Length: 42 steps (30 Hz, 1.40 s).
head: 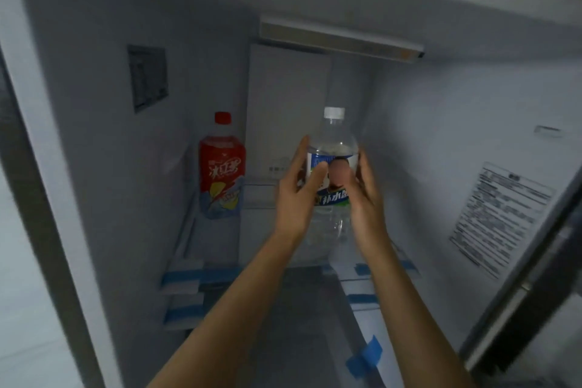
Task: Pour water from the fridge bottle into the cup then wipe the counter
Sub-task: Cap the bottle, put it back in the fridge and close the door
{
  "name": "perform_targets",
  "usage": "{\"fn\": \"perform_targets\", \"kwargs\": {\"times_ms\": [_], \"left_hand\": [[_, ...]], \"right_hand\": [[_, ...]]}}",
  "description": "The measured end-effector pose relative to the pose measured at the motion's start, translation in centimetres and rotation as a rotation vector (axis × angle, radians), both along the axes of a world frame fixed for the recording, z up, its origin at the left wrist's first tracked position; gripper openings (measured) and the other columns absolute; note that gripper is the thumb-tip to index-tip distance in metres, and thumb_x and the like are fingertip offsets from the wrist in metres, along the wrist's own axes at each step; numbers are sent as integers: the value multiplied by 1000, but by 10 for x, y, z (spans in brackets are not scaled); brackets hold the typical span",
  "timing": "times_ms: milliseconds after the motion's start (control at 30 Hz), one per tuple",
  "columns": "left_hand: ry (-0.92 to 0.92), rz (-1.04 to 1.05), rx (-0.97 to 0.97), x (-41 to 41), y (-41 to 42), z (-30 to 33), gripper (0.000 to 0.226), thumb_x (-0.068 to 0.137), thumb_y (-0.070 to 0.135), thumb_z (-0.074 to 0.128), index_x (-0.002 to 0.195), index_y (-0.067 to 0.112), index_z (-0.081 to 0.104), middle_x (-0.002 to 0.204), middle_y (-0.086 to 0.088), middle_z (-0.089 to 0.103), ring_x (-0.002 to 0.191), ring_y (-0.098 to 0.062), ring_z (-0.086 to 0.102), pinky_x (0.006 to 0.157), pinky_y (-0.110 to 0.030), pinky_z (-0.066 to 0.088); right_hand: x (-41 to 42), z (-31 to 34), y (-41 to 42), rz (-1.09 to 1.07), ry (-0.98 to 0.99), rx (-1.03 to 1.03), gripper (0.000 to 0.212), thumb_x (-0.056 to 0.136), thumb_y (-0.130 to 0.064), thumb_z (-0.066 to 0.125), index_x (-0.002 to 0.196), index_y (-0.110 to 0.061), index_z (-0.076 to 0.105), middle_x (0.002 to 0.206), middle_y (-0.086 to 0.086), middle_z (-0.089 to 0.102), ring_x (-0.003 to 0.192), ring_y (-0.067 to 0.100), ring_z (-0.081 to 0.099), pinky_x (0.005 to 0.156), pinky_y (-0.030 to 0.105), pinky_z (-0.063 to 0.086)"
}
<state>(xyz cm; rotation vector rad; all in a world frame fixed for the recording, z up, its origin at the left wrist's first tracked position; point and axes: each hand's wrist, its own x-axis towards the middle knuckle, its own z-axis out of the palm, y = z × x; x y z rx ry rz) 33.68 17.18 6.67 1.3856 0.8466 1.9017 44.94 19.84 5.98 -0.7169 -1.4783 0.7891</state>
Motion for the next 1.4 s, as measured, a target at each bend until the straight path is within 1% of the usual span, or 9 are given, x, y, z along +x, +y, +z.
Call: {"fn": "perform_targets", "kwargs": {"times_ms": [200, 367, 567, 700, 867, 1067, 1167, 1300, 1400], "left_hand": [[29, 27, -61, -20, 56, -15, 58, 96, 22, 58, 148, 27, 35, 142, 16, 48, 123, 9, 49, 100, -14, 42], [83, 69, -82, -32, 83, -32, 57, 96, 21, 56, 148, 27, 32, 143, 18, 41, 126, 11, 44, 104, -14, 39], [157, 81, -80, -41, 98, -42, 52, 97, 12, 54, 142, 28, 33, 132, 27, 46, 119, 15, 48, 94, -9, 41], [218, 106, -94, -45, 103, -43, 54, 96, 12, 56, 143, 27, 34, 131, 25, 48, 118, 14, 50, 96, -11, 41], [302, 90, -117, -53, 105, -39, 58, 97, 16, 54, 146, 30, 27, 144, 11, 41, 130, -1, 43, 103, -13, 39], [358, 95, -138, -54, 98, -38, 61, 98, 17, 52, 151, 23, 22, 145, 11, 37, 130, 1, 39, 98, -5, 35], [439, 135, -149, -52, 91, -39, 64, 98, 23, 52, 152, 22, 17, 150, 10, 29, 138, -8, 32, 113, -19, 29], [577, 308, -278, -48, 68, -49, 61, 99, 31, 50, 151, 18, 22, 155, -4, 30, 141, -18, 30, 118, -37, 26], [818, 470, -343, -49, 43, -61, 53, 101, 32, 45, 148, 12, 33, 153, -11, 34, 140, -26, 32, 117, -39, 26]], "right_hand": [[-9, -12, 59, 54, -94, -50, 55, 97, -38, 53, 147, -38, 31, 145, -9, 47, 129, 11, 49, 108, 41, 42], [-19, -21, 74, 63, -129, -41, 56, 100, -19, 45, 151, -24, 23, 152, -6, 34, 136, 6, 38, 112, 22, 33], [-22, -27, 88, 104, -160, -55, 55, 101, -10, 43, 150, -20, 21, 138, -23, 36, 116, -20, 45, 91, 1, 36], [-20, -29, 94, 106, -190, -72, 58, 100, -13, 46, 151, -21, 20, 143, -14, 38, 121, -13, 44, 97, 6, 37], [-21, -30, 98, 118, -255, -97, 62, 100, -22, 47, 152, -27, 15, 154, -8, 31, 138, 6, 36, 114, 28, 32], [-20, -26, 91, 128, -295, -139, 66, 99, -30, 48, 153, -28, 10, 155, -5, 30, 137, 6, 36, 114, 29, 32], [-16, -22, 81, 50, -294, -194, 74, 92, -48, 48, 153, -28, 12, 155, 0, 30, 139, 14, 34, 116, 34, 29], [-6, -27, 65, -177, -366, -70, 52, 101, -31, 45, 148, -17, 30, 147, -2, 39, 134, 11, 37, 107, 20, 27], [-6, -36, 61, -358, -467, 79, 32, 99, -23, 49, 127, -10, 58, 125, 5, 59, 115, 22, 55, 94, 25, 40]]}}
